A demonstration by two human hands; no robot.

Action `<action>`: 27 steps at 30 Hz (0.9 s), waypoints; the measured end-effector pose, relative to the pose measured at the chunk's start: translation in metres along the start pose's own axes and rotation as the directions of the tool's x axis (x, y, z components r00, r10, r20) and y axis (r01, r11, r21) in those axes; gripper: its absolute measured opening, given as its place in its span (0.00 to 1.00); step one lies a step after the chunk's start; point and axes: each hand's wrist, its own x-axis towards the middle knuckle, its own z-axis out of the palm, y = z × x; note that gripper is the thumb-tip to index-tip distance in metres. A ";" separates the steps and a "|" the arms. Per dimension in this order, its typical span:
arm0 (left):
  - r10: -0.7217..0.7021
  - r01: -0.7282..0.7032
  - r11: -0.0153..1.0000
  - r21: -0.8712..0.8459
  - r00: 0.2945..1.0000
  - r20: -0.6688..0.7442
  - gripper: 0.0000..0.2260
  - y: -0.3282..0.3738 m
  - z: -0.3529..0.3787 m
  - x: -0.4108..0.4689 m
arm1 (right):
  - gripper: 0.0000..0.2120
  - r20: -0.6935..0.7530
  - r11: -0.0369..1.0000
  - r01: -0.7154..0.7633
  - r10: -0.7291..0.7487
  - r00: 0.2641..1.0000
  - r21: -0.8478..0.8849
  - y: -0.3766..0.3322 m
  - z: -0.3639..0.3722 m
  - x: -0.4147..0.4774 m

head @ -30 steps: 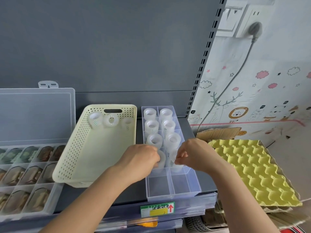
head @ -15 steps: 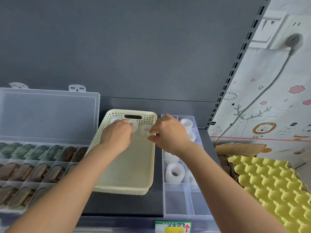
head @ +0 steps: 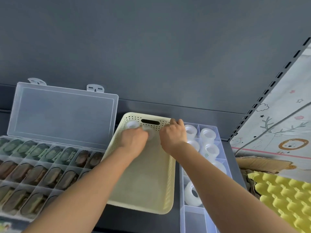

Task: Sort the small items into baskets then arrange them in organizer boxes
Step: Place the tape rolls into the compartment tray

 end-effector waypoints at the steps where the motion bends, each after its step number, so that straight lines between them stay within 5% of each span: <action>1: 0.036 -0.035 0.997 0.076 0.999 -0.010 0.12 0.001 -0.002 0.000 | 0.05 -0.002 1.000 -0.007 0.007 1.000 0.014 0.001 0.000 0.000; 5: 0.109 -0.100 0.976 0.192 0.993 -0.035 0.08 0.005 -0.010 -0.004 | 0.03 -0.050 0.997 -0.012 0.016 0.999 0.081 0.003 0.004 0.000; 17: 0.230 -0.305 0.938 -0.166 0.904 -0.361 0.10 0.031 -0.049 -0.053 | 0.10 -0.307 0.894 -0.062 0.216 0.927 0.444 0.042 -0.031 -0.070; 23: 0.337 -0.447 0.853 -0.270 0.867 -0.368 0.07 0.056 -0.058 -0.098 | 0.10 -0.324 0.836 -0.010 0.224 0.919 0.549 0.067 -0.040 -0.133; 27: 0.449 -0.507 0.804 -0.309 0.860 -0.243 0.08 0.069 -0.058 -0.124 | 0.07 -0.269 0.794 0.000 0.206 0.941 0.608 0.082 -0.041 -0.176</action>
